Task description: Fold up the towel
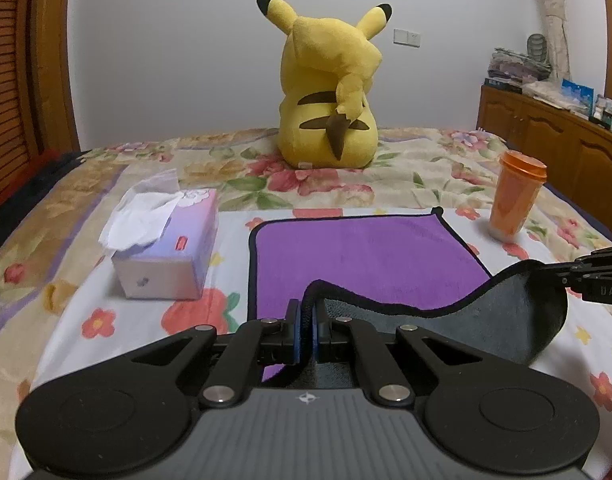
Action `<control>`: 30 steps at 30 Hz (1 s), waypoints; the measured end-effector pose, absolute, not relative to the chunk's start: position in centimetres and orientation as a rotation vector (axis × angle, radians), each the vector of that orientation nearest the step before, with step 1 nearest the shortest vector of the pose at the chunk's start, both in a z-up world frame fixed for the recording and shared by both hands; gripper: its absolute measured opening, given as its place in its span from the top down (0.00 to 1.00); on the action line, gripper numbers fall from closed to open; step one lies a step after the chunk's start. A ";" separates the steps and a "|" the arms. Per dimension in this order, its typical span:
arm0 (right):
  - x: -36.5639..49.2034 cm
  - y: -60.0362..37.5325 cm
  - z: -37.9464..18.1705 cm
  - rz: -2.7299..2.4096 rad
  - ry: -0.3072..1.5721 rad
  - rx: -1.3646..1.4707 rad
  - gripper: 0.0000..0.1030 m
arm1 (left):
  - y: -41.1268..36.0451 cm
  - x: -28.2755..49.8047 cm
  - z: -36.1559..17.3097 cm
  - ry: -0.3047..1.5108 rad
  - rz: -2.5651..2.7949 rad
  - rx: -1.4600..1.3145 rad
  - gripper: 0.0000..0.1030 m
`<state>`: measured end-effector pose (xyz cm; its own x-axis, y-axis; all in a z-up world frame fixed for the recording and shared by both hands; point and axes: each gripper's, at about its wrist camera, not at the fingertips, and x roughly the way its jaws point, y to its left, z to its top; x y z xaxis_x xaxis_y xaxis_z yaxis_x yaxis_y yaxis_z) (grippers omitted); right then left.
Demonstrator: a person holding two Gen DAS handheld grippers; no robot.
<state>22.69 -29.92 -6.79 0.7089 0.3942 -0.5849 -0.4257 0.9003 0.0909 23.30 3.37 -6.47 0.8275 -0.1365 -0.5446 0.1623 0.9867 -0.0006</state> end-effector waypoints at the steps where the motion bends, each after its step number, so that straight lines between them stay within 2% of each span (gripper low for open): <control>1: 22.8 -29.9 -6.8 0.458 0.637 -0.053 0.96 | 3.3 23.5 -6.5 0.572 -0.162 0.048 0.92; 30: 28.6 -30.0 -6.0 0.460 0.522 -0.133 0.96 | 3.2 30.0 -5.1 0.482 -0.172 0.053 0.92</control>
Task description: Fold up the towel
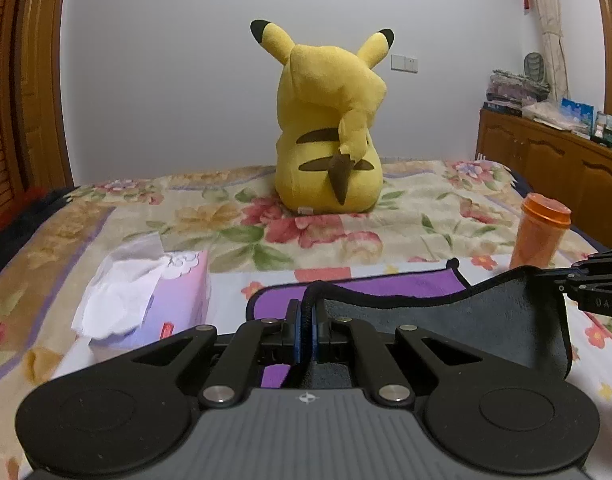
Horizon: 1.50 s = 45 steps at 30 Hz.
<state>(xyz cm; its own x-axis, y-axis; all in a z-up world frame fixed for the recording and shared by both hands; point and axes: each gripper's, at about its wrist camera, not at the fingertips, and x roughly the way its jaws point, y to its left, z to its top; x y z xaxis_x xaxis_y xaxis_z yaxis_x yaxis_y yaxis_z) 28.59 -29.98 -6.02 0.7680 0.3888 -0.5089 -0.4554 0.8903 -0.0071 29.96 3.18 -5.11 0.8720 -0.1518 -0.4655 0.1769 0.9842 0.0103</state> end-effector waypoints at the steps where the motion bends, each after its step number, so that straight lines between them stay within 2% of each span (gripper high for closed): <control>1: 28.8 -29.9 -6.1 0.461 0.518 -0.137 0.96 | 3.1 30.2 -5.1 0.478 -0.170 0.057 0.92; 21: 33.7 -28.9 -4.8 0.441 0.398 -0.169 0.96 | 2.6 35.8 -3.9 0.396 -0.118 0.065 0.92; 45: 38.7 -27.9 -11.6 0.373 0.510 -0.185 0.96 | 2.1 42.5 -10.8 0.495 -0.091 0.108 0.92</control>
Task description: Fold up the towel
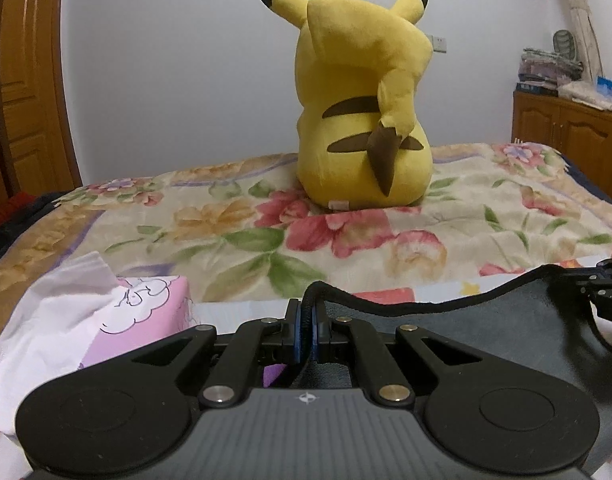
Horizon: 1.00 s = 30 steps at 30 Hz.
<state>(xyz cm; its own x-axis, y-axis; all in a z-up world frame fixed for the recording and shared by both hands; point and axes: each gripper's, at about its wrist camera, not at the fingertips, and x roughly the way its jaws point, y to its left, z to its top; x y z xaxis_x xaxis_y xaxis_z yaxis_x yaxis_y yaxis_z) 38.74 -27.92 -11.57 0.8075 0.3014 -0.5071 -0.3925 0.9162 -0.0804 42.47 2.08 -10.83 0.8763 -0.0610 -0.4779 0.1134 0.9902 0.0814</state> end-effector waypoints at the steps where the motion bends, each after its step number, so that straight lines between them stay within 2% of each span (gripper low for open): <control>1: 38.8 -27.9 -11.7 0.373 0.511 -0.185 0.96 | 2.1 42.5 -10.9 0.497 -0.091 0.109 0.92; 5: 38.9 -28.0 -11.8 0.367 0.521 -0.185 0.96 | 2.1 42.6 -11.1 0.505 -0.086 0.105 0.89; 8: 39.0 -28.1 -11.9 0.363 0.528 -0.178 0.94 | 2.2 42.2 -10.9 0.507 -0.094 0.105 0.76; 9: 39.0 -28.1 -11.8 0.360 0.531 -0.180 0.91 | 2.2 42.1 -10.8 0.507 -0.095 0.104 0.66; 10: 38.9 -28.1 -11.8 0.356 0.532 -0.183 0.81 | 2.2 41.9 -10.7 0.508 -0.100 0.101 0.56; 11: 38.7 -28.1 -11.6 0.353 0.532 -0.182 0.62 | 2.2 41.7 -10.5 0.508 -0.106 0.093 0.52; 13: 38.2 -28.3 -11.3 0.353 0.527 -0.172 0.48 | 2.2 41.1 -10.2 0.509 -0.116 0.085 0.44; 30: 28.3 -29.8 -4.6 0.359 0.522 -0.109 0.46 | 1.6 31.3 -3.2 0.509 -0.149 0.086 0.18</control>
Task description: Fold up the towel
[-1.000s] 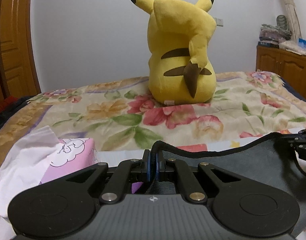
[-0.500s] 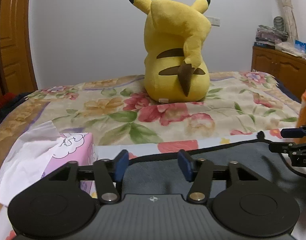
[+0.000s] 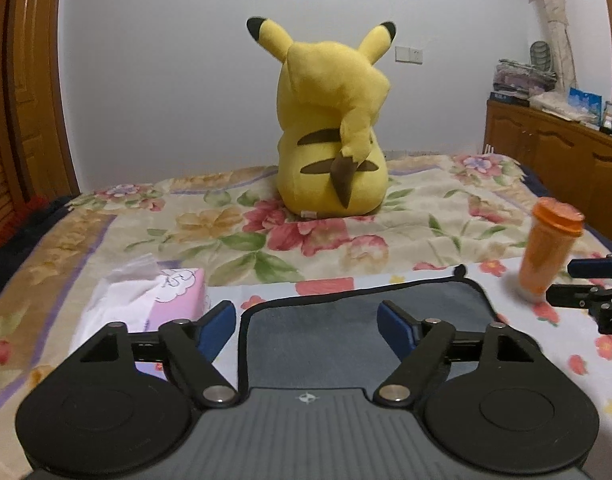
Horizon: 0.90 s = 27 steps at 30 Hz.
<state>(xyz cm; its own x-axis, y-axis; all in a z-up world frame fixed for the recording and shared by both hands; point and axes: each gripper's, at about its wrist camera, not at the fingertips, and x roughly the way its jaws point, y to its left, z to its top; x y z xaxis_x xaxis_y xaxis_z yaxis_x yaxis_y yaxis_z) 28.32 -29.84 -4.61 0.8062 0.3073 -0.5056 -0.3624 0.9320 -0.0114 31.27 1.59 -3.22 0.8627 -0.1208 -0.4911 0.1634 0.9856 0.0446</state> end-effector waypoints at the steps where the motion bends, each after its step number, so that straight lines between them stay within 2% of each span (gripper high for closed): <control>1: 27.6 -29.9 -4.0 0.361 0.515 -0.107 0.46 | 1.6 30.6 -2.7 0.506 -0.149 0.089 0.15; 9: 22.8 -30.4 0.4 0.358 0.457 -0.078 0.39 | 1.2 25.1 1.3 0.467 -0.151 0.105 0.05; 15: 20.1 -30.6 2.6 0.356 0.421 -0.063 0.30 | 1.0 21.9 3.6 0.444 -0.148 0.120 0.00; 16: 19.7 -30.5 2.8 0.355 0.418 -0.062 0.28 | 1.0 21.4 3.9 0.440 -0.146 0.123 0.00; 20: 18.1 -30.5 3.7 0.343 0.397 -0.056 0.06 | 0.9 19.5 4.8 0.432 -0.137 0.125 0.00; 22: 17.3 -30.6 4.0 0.337 0.391 -0.050 0.00 | 0.9 18.7 5.1 0.432 -0.130 0.125 0.00; 27: 15.6 -30.6 4.8 0.326 0.392 -0.043 0.00 | 0.8 16.6 5.8 0.425 -0.113 0.135 0.00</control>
